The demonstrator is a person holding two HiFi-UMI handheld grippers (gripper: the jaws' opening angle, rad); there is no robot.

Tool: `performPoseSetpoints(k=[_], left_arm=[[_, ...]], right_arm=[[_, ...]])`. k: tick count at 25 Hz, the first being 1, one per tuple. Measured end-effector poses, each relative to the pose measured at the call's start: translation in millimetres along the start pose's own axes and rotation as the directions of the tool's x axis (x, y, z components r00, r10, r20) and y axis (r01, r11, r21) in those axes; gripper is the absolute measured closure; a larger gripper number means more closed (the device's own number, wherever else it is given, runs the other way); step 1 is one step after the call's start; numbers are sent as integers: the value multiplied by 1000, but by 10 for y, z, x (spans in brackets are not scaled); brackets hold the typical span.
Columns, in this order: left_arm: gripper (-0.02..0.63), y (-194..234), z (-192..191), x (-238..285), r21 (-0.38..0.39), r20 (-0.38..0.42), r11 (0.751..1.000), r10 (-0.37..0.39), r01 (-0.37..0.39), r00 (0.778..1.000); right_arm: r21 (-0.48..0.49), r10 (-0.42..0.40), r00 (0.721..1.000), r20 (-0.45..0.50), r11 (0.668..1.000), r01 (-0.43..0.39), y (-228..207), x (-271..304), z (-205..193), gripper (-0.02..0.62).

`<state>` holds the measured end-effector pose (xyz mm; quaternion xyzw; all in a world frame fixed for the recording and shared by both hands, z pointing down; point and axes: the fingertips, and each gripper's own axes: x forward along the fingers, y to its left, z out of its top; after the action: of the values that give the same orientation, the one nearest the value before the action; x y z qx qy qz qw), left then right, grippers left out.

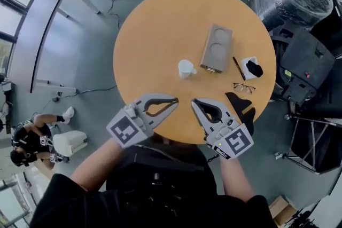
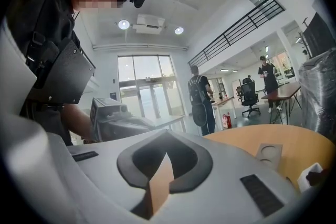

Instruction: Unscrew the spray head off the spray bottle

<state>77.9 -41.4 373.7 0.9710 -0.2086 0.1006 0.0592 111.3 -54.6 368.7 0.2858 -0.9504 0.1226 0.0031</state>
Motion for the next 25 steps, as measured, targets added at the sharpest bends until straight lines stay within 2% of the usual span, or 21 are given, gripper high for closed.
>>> performPoseSetpoints(k=[5, 9, 14, 18, 19, 20, 23, 25], left_arm=[[592, 336, -325, 150, -10, -8, 1000, -11, 11, 1000], [592, 666, -641, 214, -61, -4, 998, -11, 11, 1000], [592, 965, -1078, 386, -54, 13, 998, -25, 26, 1000], [589, 1178, -1567, 515, -63, 3, 998, -12, 12, 1000], [561, 1243, -1708, 554, -67, -3, 998, -2, 2, 1000], [561, 1306, -1853, 597, -69, -9, 998, 9, -10, 1000], [560, 1451, -2282, 744, -49, -42, 998, 42, -44, 998], [524, 1523, -2543, 831, -34, -63, 997, 64, -66, 996]], right_arm=[[32, -27, 999, -23, 999, 28, -289, 263, -319, 591], [53, -59, 998, -38, 997, 61, -466, 565, -613, 591], [82, -96, 993, -63, 992, 101, -649, 825, -1044, 591], [94, -134, 988, -73, 986, 141, -852, 962, -1452, 591], [97, -145, 987, -74, 984, 152, -919, 992, -1561, 591], [102, -156, 985, -75, 981, 163, -990, 1018, -1678, 591], [120, -183, 979, -85, 974, 193, -1168, 1066, -2029, 591], [124, -195, 976, -93, 971, 206, -1240, 1084, -2222, 591]])
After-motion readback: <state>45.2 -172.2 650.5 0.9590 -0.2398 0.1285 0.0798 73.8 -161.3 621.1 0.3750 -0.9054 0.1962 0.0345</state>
